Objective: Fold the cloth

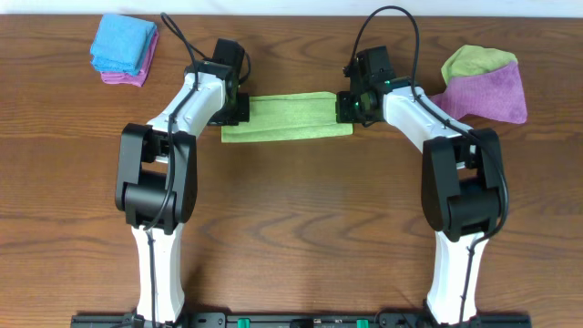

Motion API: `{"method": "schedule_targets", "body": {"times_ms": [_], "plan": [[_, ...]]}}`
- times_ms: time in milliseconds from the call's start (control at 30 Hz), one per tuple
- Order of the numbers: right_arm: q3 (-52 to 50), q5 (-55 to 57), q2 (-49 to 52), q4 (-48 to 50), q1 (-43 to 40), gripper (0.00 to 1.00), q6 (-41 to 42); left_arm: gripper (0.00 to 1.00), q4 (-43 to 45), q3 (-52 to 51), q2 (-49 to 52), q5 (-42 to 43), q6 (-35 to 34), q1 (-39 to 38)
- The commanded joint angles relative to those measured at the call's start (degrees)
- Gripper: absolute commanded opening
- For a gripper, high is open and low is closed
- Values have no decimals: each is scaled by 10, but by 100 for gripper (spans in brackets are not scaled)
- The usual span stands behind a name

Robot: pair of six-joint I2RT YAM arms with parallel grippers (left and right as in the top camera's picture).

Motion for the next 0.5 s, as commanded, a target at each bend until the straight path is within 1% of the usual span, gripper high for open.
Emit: {"method": "schedule_targets", "body": {"times_ms": [0, 133, 167, 200, 267, 300, 367, 467], "plan": [[1, 1, 11, 1, 5, 1, -17, 6, -30, -23, 26, -9, -30, 1], [2, -9, 8, -1, 8, 1, -17, 6, -22, -23, 26, -9, -30, 1], [2, -19, 4, -2, 8, 17, -16, 6, -21, -23, 26, -9, -30, 1], [2, -29, -2, -3, 7, 39, -16, 6, -20, -23, 26, -9, -30, 1], [2, -46, -20, -5, 2, 50, -16, 6, -19, -23, 26, -10, -30, 1], [2, -50, -31, -5, 0, 57, -16, 6, -19, -23, 26, -11, -30, 1], [2, -50, -62, -8, -8, 58, -16, 6, -19, -23, 26, -11, -30, 1], [2, -56, -114, -12, -29, 63, -16, 6, -17, -23, 26, -11, -30, 1]]}}
